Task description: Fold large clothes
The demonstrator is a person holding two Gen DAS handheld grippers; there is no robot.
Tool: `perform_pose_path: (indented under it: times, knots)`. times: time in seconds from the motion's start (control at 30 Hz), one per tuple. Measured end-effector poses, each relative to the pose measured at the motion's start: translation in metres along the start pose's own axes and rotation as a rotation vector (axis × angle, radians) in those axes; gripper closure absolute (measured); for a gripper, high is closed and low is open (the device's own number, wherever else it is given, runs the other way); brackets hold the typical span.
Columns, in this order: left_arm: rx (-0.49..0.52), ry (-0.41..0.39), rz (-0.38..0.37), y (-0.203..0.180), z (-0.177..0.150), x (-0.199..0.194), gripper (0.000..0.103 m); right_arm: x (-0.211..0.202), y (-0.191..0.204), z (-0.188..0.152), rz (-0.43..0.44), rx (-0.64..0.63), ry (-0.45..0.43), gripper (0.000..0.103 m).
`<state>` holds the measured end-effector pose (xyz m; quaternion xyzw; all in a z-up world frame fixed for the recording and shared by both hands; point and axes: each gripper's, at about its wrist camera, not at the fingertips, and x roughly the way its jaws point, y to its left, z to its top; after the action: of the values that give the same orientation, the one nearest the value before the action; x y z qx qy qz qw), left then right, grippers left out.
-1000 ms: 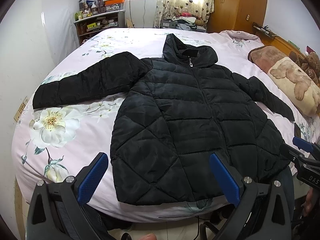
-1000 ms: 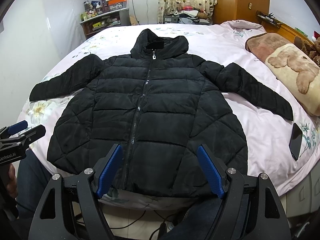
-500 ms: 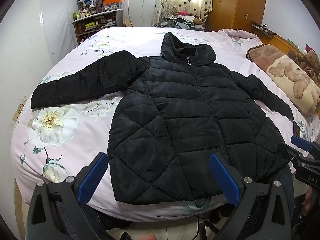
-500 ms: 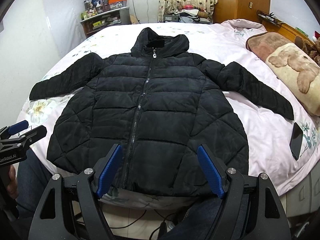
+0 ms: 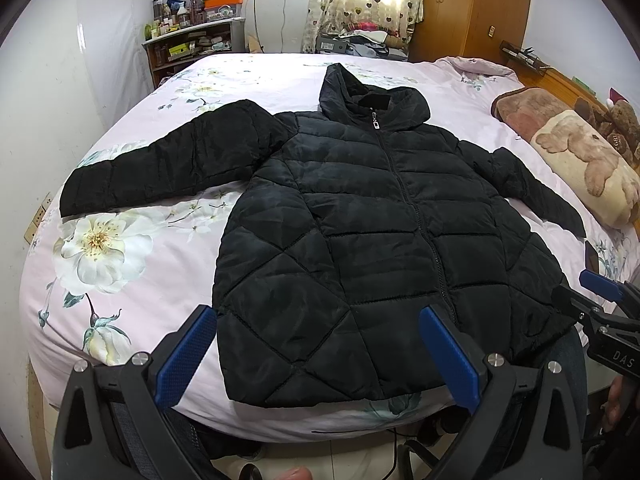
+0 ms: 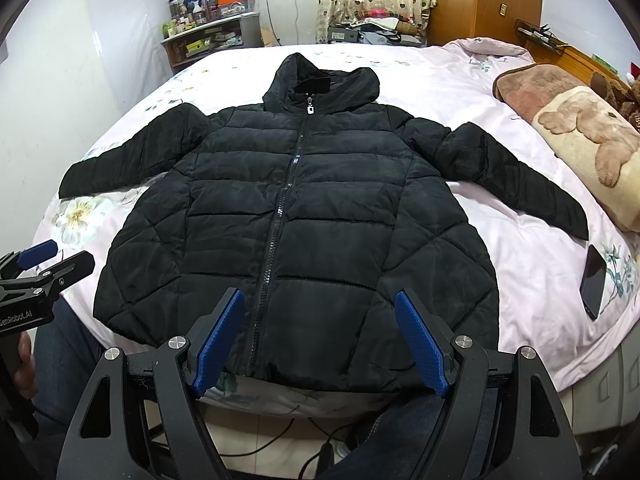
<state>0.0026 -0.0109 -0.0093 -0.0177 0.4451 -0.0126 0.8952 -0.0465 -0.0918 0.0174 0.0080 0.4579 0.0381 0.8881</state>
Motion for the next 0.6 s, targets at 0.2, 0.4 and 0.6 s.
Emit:
perform_pose_path:
  times: [0.2, 0.4, 0.6]
  knots:
    - [0.0, 0.0, 0.001, 0.0, -0.0001, 0.0, 0.001, 0.0003, 0.0009, -0.0006, 0.0, -0.001, 0.001, 0.026]
    - [0.0, 0.0, 0.0, 0.0001, 0.0, 0.0, 0.001, 0.0004, 0.0007, -0.0001, 0.0, 0.0, 0.002, 0.026]
    - [0.0, 0.001, 0.001, -0.0006, -0.0007, -0.0001, 0.001, 0.0006, 0.0009, -0.0001, 0.0, 0.0, 0.002, 0.026]
